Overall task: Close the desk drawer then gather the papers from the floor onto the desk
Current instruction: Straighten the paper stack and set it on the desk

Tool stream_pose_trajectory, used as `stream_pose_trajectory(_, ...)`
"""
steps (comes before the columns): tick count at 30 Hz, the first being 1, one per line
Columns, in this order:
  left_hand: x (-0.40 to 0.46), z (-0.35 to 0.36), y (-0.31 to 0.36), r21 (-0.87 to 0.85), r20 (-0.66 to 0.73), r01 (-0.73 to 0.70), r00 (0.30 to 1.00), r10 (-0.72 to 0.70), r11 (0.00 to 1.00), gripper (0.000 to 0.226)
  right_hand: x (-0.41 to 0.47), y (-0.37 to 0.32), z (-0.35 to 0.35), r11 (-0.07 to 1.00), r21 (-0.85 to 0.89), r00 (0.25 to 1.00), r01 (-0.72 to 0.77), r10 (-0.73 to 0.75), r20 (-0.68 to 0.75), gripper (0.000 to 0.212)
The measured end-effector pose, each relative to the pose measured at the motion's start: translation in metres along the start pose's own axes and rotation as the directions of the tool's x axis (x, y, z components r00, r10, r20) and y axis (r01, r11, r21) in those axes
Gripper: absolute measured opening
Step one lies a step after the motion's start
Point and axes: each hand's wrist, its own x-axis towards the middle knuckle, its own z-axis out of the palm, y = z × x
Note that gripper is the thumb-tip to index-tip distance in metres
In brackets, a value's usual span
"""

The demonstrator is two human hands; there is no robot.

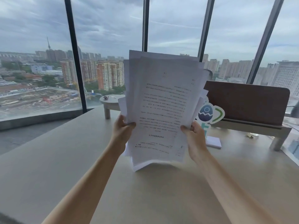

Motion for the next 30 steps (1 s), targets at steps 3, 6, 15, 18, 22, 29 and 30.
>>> stream_pose_trajectory(3,-0.012,-0.001,0.004,-0.004,0.011,-0.009,1.000,0.009,1.000,0.045,-0.005,-0.001,-0.003,1.000,0.025,1.000,-0.012,0.011,0.026,0.024)
stream_pose_trajectory(6,-0.025,0.001,0.007,0.008,0.049,-0.006,0.999,0.006,1.000,0.051,-0.015,-0.003,-0.005,0.999,0.031,0.997,-0.024,0.021,0.075,0.028)
stream_pose_trajectory(15,-0.017,0.005,0.011,0.031,0.084,-0.005,0.996,0.002,1.000,0.044,-0.013,-0.016,0.002,0.998,-0.050,0.984,0.031,-0.022,0.178,0.023)
stream_pose_trajectory(18,-0.006,0.001,0.007,0.078,0.071,-0.049,0.997,0.044,0.996,0.049,-0.002,-0.022,0.008,0.987,-0.132,0.976,0.095,-0.067,0.206,0.016)
stream_pose_trajectory(22,-0.005,0.003,0.014,0.177,0.048,-0.094,0.995,0.087,0.980,0.036,0.011,-0.027,0.020,0.978,-0.172,0.977,0.120,-0.086,0.196,0.017)
stream_pose_trajectory(29,0.008,0.000,0.030,0.136,0.061,-0.158,0.987,0.151,0.978,0.041,0.018,-0.046,0.011,0.987,-0.044,0.979,0.156,-0.149,0.140,0.024)
stream_pose_trajectory(30,0.006,0.001,0.030,0.117,0.088,-0.161,0.985,0.152,0.980,0.043,0.017,-0.047,0.008,0.988,-0.012,0.977,0.157,-0.154,0.146,0.027)
